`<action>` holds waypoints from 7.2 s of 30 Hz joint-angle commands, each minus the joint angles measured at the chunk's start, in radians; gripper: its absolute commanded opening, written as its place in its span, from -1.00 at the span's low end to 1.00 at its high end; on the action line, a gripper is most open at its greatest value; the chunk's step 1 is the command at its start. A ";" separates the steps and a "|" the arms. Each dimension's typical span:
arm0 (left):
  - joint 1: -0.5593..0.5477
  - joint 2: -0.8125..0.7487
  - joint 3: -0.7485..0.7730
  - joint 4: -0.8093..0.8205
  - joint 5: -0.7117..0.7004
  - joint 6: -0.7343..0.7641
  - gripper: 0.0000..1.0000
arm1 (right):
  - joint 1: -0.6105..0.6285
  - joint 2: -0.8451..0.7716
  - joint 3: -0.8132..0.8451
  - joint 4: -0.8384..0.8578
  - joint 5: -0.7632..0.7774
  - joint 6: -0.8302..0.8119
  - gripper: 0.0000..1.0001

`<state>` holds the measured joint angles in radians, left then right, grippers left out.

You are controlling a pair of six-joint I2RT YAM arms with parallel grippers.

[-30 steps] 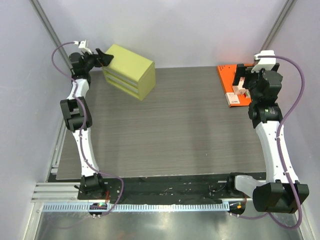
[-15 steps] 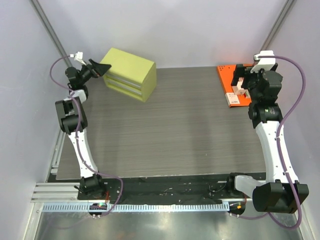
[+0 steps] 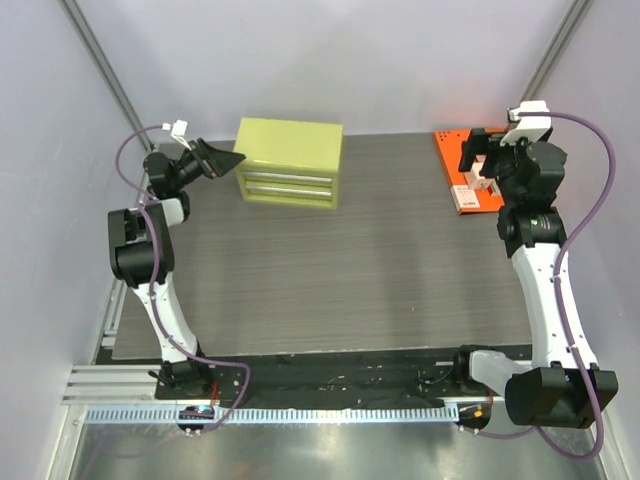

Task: Sort the tools into containers

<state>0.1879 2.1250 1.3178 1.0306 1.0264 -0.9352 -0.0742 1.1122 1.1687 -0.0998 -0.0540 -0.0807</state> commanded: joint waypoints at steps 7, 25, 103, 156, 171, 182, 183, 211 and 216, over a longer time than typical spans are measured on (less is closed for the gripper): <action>-0.105 -0.237 -0.193 0.028 0.094 0.030 1.00 | 0.010 -0.005 0.020 0.019 -0.035 0.039 0.99; -0.111 -0.073 0.394 -0.730 -0.275 0.581 1.00 | 0.319 0.353 0.114 -0.167 0.138 -0.091 1.00; -0.205 0.230 0.616 -0.560 -0.161 0.389 1.00 | 0.502 0.636 0.256 -0.130 0.049 -0.067 0.99; -0.257 -0.474 -0.072 -0.743 -0.242 0.471 0.99 | 0.102 0.699 0.386 -0.092 0.099 0.154 0.99; -0.122 -0.775 -0.336 -0.989 -0.269 0.754 1.00 | 0.050 1.075 0.661 -0.058 -0.279 0.473 0.96; -0.091 -0.881 -0.402 -1.027 -0.273 0.779 1.00 | 0.074 1.160 0.691 -0.009 -0.409 0.475 0.93; -0.091 -0.884 -0.404 -1.027 -0.281 0.777 0.99 | 0.074 1.161 0.684 -0.011 -0.429 0.469 0.93; -0.074 -0.912 -0.453 -1.001 -0.287 0.747 1.00 | 0.267 0.994 0.364 -0.040 -0.550 0.297 0.92; -0.074 -0.941 -0.462 -1.006 -0.295 0.762 1.00 | 0.281 0.856 0.211 -0.089 -0.546 0.201 0.93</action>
<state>0.1070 1.2308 0.8665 0.0017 0.7330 -0.1787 0.1860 2.1189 1.4567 -0.1474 -0.5724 0.2150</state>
